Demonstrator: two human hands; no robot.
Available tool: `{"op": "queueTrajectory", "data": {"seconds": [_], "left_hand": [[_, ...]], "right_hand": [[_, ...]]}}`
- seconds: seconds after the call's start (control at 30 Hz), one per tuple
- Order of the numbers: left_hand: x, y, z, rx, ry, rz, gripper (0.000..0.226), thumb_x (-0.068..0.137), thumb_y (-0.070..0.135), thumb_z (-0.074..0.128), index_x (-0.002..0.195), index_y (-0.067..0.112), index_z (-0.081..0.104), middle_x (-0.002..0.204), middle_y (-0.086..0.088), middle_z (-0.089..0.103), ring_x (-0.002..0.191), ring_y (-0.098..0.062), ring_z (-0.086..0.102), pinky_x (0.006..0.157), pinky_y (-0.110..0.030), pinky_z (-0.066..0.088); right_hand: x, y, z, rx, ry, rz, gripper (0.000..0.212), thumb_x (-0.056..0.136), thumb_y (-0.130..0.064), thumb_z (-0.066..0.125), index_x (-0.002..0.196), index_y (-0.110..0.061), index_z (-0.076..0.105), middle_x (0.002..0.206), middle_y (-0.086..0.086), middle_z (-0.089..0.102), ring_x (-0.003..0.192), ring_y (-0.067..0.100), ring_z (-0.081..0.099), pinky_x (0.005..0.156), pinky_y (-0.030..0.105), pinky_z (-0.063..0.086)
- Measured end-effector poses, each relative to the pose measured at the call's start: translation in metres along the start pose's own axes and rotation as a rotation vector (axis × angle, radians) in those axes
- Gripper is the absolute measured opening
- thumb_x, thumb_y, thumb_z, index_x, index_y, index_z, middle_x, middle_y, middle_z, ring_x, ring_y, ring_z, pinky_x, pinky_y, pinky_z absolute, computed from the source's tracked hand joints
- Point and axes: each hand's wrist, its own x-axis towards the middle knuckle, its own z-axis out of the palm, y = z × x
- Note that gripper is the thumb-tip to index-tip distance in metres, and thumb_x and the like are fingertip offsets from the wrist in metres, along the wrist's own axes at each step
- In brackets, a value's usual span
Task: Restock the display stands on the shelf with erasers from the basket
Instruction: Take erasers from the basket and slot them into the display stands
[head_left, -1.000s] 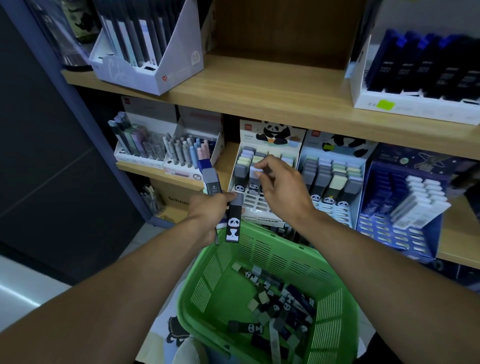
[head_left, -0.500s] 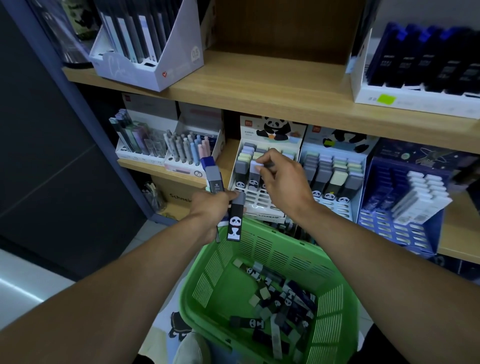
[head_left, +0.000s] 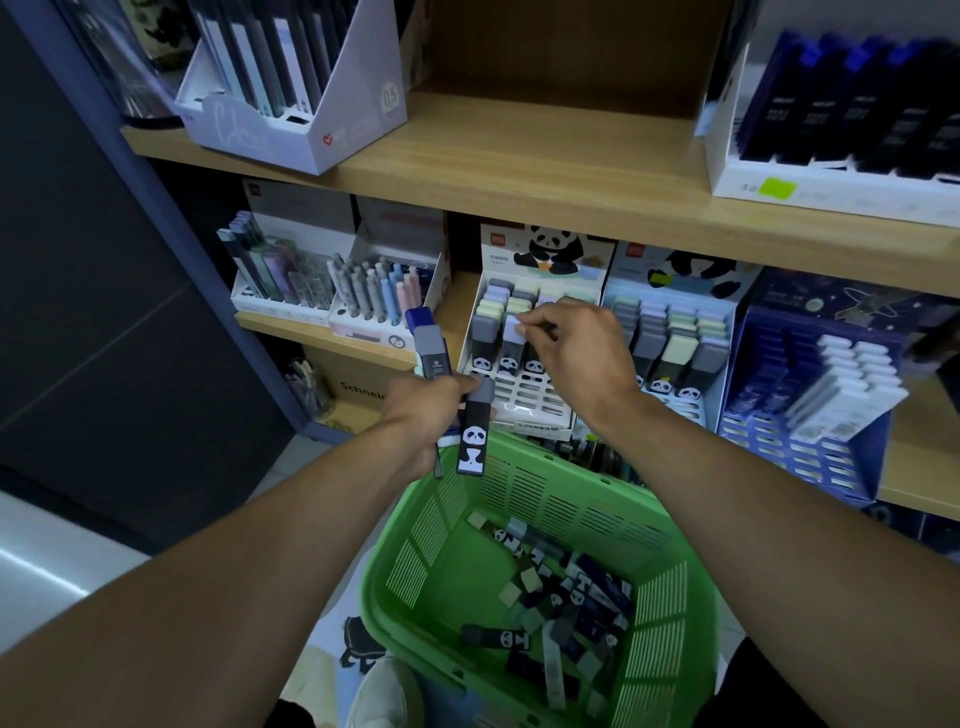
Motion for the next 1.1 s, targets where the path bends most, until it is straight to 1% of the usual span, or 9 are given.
{"op": "queueTrajectory", "data": {"seconds": [0.27, 0.43, 0.57, 0.63, 0.7, 0.8, 0.9, 1.03, 1.1], "left_hand": [[-0.001, 0.002, 0.003, -0.019, 0.029, 0.049, 0.012, 0.089, 0.008, 0.072, 0.095, 0.003, 0.063, 0.084, -0.014, 0.075, 0.065, -0.025, 0.075, 0.058, -0.033, 0.060], [-0.003, 0.004, 0.004, -0.065, 0.020, 0.044, 0.018, 0.088, 0.008, 0.073, 0.101, 0.001, 0.063, 0.080, -0.014, 0.076, 0.065, -0.026, 0.075, 0.053, -0.029, 0.057], [-0.004, 0.005, 0.005, -0.074, 0.015, 0.041, 0.017, 0.087, 0.009, 0.074, 0.099, 0.001, 0.065, 0.077, -0.013, 0.076, 0.067, -0.027, 0.075, 0.057, -0.033, 0.060], [-0.003, 0.006, 0.004, -0.060, 0.016, 0.037, 0.025, 0.085, 0.013, 0.076, 0.104, 0.000, 0.066, 0.083, -0.015, 0.077, 0.078, -0.032, 0.075, 0.073, -0.046, 0.063], [-0.002, 0.006, 0.004, -0.030, 0.029, 0.036, 0.025, 0.085, 0.016, 0.075, 0.105, 0.003, 0.067, 0.087, -0.016, 0.076, 0.081, -0.033, 0.074, 0.081, -0.049, 0.061], [-0.004, 0.007, 0.003, -0.027, 0.023, 0.022, 0.020, 0.085, 0.017, 0.075, 0.099, 0.003, 0.069, 0.084, -0.018, 0.075, 0.069, -0.030, 0.071, 0.066, -0.039, 0.060], [-0.007, 0.007, 0.006, -0.039, -0.002, 0.027, 0.021, 0.085, 0.016, 0.077, 0.098, 0.001, 0.070, 0.079, -0.018, 0.075, 0.062, -0.029, 0.071, 0.058, -0.037, 0.059], [-0.012, 0.004, 0.009, -0.031, -0.034, 0.066, 0.023, 0.086, 0.014, 0.076, 0.102, -0.002, 0.070, 0.087, -0.019, 0.076, 0.074, -0.035, 0.074, 0.067, -0.050, 0.062], [-0.013, 0.004, 0.009, -0.032, -0.051, 0.093, 0.018, 0.088, 0.012, 0.074, 0.100, -0.001, 0.069, 0.088, -0.017, 0.077, 0.076, -0.035, 0.075, 0.064, -0.046, 0.063]], "right_hand": [[0.002, -0.007, -0.002, -0.035, -0.059, -0.007, 0.021, 0.097, -0.016, 0.065, 0.115, -0.014, 0.075, 0.109, 0.004, 0.075, 0.098, 0.017, 0.068, 0.092, 0.023, 0.048], [-0.001, -0.003, 0.002, -0.067, -0.077, -0.018, 0.023, 0.099, -0.018, 0.062, 0.118, -0.015, 0.074, 0.104, 0.004, 0.073, 0.092, 0.019, 0.067, 0.090, 0.028, 0.051], [-0.006, -0.014, -0.003, 0.089, -0.048, 0.032, 0.019, 0.095, -0.028, 0.067, 0.109, -0.018, 0.077, 0.095, -0.004, 0.075, 0.083, 0.007, 0.069, 0.084, 0.026, 0.056], [-0.009, -0.024, -0.008, 0.284, -0.176, 0.162, 0.020, 0.093, -0.036, 0.069, 0.103, -0.020, 0.077, 0.083, -0.009, 0.073, 0.067, 0.006, 0.069, 0.075, 0.030, 0.061], [-0.014, -0.033, -0.014, 0.477, -0.406, 0.342, 0.028, 0.090, -0.041, 0.071, 0.108, -0.019, 0.073, 0.083, 0.000, 0.072, 0.063, 0.014, 0.071, 0.068, 0.034, 0.063], [-0.021, -0.034, -0.018, 0.590, -0.608, 0.439, 0.040, 0.084, -0.032, 0.079, 0.118, -0.019, 0.064, 0.082, 0.007, 0.073, 0.067, 0.015, 0.072, 0.065, 0.028, 0.060], [-0.025, -0.033, -0.017, 0.638, -0.569, 0.491, 0.048, 0.080, -0.015, 0.083, 0.123, -0.014, 0.062, 0.085, 0.010, 0.072, 0.066, 0.014, 0.070, 0.064, 0.027, 0.059], [-0.029, -0.034, -0.013, 0.698, -0.529, 0.610, 0.042, 0.082, -0.001, 0.079, 0.119, -0.009, 0.062, 0.088, 0.009, 0.068, 0.064, 0.012, 0.070, 0.063, 0.029, 0.061], [-0.027, -0.032, -0.017, 0.695, -0.519, 0.632, 0.036, 0.084, 0.000, 0.077, 0.115, -0.012, 0.063, 0.090, 0.007, 0.071, 0.068, 0.015, 0.072, 0.065, 0.032, 0.062]]}}
